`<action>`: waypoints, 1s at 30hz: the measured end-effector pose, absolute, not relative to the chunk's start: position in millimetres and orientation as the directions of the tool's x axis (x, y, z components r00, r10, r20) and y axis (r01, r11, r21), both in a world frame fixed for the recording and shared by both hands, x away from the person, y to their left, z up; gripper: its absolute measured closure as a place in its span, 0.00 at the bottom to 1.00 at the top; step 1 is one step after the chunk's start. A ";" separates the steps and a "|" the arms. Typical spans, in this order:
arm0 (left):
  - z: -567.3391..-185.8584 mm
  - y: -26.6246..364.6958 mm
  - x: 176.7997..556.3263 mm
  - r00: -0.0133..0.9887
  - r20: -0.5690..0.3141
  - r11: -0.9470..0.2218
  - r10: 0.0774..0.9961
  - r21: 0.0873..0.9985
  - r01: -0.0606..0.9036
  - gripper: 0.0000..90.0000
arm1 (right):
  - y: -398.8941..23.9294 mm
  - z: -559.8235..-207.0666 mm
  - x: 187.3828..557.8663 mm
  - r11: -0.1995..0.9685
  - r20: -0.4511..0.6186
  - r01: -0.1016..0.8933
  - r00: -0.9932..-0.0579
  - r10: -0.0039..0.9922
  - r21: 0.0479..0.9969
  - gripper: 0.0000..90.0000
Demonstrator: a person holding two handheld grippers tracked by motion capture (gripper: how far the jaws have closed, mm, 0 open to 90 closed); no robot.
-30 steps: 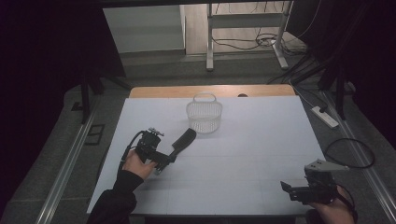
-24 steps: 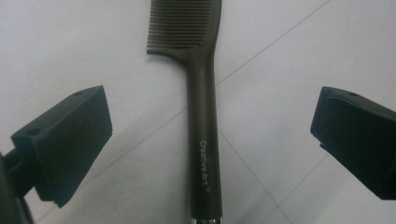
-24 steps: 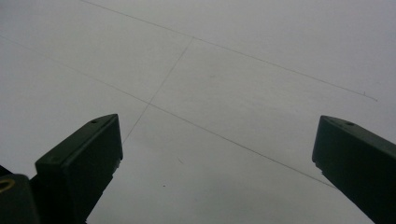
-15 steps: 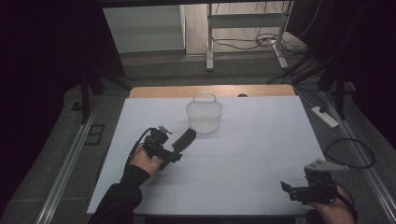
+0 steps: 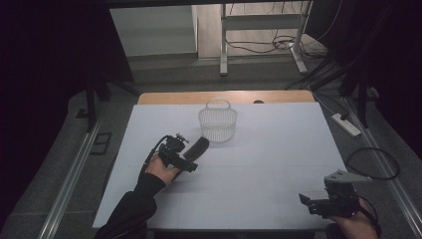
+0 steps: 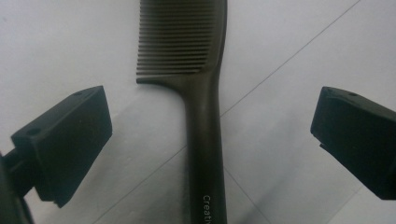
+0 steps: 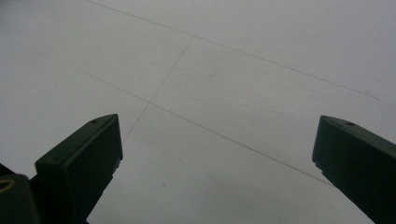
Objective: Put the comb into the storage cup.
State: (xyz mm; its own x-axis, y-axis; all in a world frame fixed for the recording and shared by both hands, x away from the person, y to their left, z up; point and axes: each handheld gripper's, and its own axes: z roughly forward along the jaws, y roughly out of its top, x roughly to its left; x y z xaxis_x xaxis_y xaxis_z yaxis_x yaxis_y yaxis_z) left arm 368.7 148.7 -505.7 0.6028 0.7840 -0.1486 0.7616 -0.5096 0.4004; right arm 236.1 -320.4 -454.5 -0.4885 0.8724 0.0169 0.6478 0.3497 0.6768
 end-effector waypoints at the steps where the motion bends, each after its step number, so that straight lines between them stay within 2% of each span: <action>1: -508.3 148.1 368.7 0.604 -0.145 -0.515 0.784 0.392 0.762 0.00 | -320.4 -454.5 236.1 0.349 0.017 0.648 -0.488 0.872 0.677 0.02; 7: -521.0 143.4 369.0 0.604 -0.123 -0.536 0.787 0.349 0.769 0.00 | -320.4 -454.3 235.8 0.351 0.016 0.646 -0.491 0.871 0.678 0.02; 12: -525.1 135.4 365.3 0.619 -0.048 -0.573 0.784 0.328 0.751 0.00 | -320.4 -454.3 235.7 0.352 0.016 0.645 -0.492 0.870 0.678 0.02; 20: -522.4 134.8 364.9 0.615 -0.048 -0.573 0.787 0.314 0.757 0.03 | -319.9 -454.3 235.4 0.355 0.014 0.644 -0.494 0.869 0.678 0.02; 21: -520.3 135.6 364.2 0.617 -0.048 -0.574 0.786 0.314 0.756 0.06 | -320.0 -454.3 235.3 0.355 0.014 0.644 -0.494 0.870 0.678 0.02; 30: -511.5 141.3 356.5 0.609 -0.053 -0.560 0.791 0.340 0.756 0.60 | -319.9 -454.3 235.1 0.355 0.013 0.643 -0.493 0.870 0.678 0.02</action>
